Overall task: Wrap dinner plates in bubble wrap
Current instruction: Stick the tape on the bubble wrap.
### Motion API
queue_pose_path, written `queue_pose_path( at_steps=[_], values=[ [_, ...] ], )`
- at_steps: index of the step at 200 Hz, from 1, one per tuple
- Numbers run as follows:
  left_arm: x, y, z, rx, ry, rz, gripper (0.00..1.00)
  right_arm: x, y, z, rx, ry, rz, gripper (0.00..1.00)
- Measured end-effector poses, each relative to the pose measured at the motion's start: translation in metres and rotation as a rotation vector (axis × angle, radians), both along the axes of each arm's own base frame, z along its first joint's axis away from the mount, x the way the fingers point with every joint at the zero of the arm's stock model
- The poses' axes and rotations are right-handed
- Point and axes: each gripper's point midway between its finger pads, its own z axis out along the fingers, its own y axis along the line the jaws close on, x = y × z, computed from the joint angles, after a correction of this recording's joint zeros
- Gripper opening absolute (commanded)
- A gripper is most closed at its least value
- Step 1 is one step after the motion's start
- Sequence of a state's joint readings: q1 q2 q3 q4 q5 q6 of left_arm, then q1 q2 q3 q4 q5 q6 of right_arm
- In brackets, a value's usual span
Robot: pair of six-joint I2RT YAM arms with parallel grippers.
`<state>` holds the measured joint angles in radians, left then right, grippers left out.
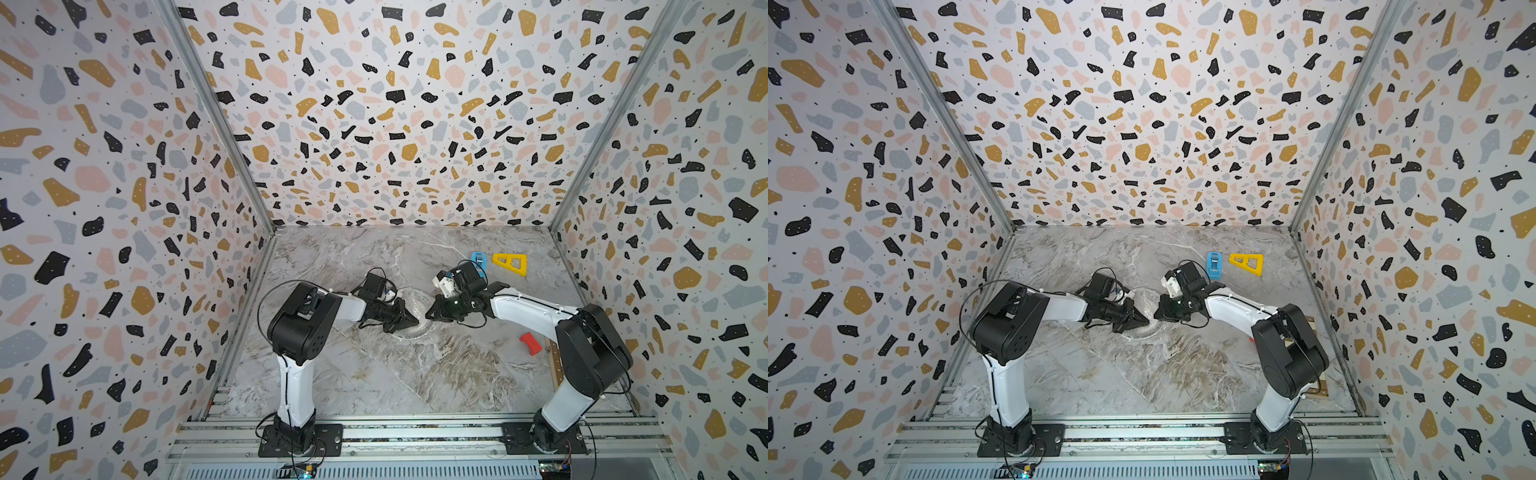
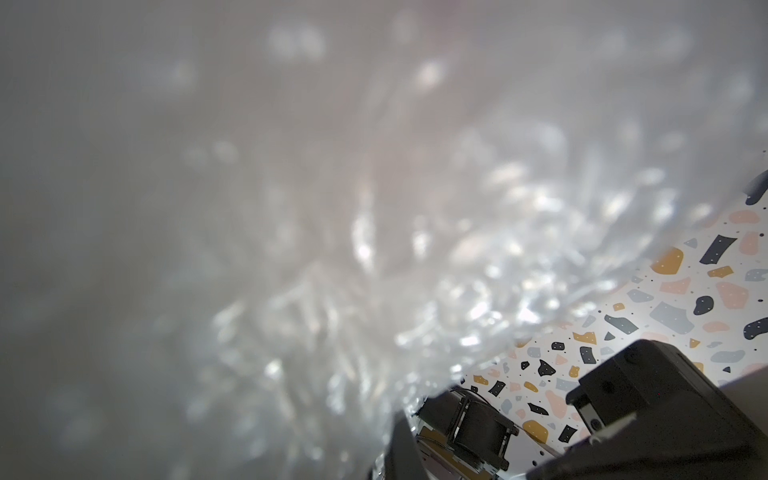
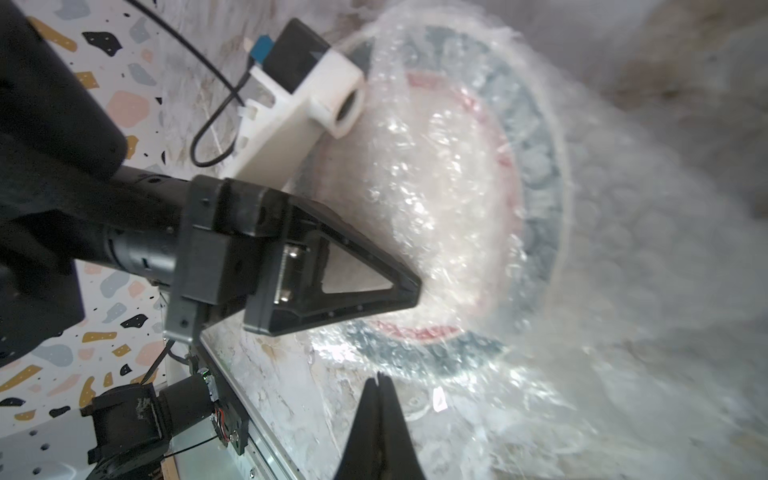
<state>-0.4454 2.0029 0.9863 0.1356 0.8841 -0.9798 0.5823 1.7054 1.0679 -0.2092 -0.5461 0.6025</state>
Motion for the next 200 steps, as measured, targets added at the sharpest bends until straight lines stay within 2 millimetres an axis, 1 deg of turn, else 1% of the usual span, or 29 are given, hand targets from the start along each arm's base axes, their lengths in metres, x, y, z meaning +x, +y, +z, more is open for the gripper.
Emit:
queue_pose_path(
  at_steps=[14, 29, 55, 67, 104, 144, 166, 200],
  values=[
    [0.0, 0.0, 0.0, 0.0, 0.0, 0.0, 0.1, 0.001, 0.006, -0.007, 0.008, 0.005, 0.009, 0.01],
    [0.0, 0.0, 0.0, 0.0, 0.0, 0.0, 0.1, 0.001, 0.01, -0.021, 0.005, 0.022, 0.011, 0.01],
    [0.0, 0.0, 0.0, -0.001, 0.001, 0.0, 0.11, -0.006, 0.006, -0.052, -0.025, 0.076, 0.003, 0.01],
    [0.0, 0.0, 0.0, -0.001, 0.002, 0.001, 0.11, -0.011, 0.002, -0.061, -0.035, 0.091, 0.0, 0.01],
    [0.0, 0.0, 0.002, -0.008, 0.008, 0.004, 0.11, -0.01, 0.0, -0.064, -0.049, 0.058, -0.011, 0.0],
    [0.001, 0.001, 0.01, -0.02, 0.041, 0.028, 0.14, -0.006, -0.002, -0.065, -0.077, 0.025, -0.021, 0.01],
    [0.002, 0.008, 0.022, -0.031, 0.069, 0.065, 0.15, -0.005, -0.004, -0.064, -0.087, 0.017, -0.024, 0.01],
    [0.017, 0.023, 0.047, -0.055, 0.058, 0.13, 0.15, -0.006, -0.006, -0.065, -0.099, 0.012, -0.019, 0.02]
  ],
)
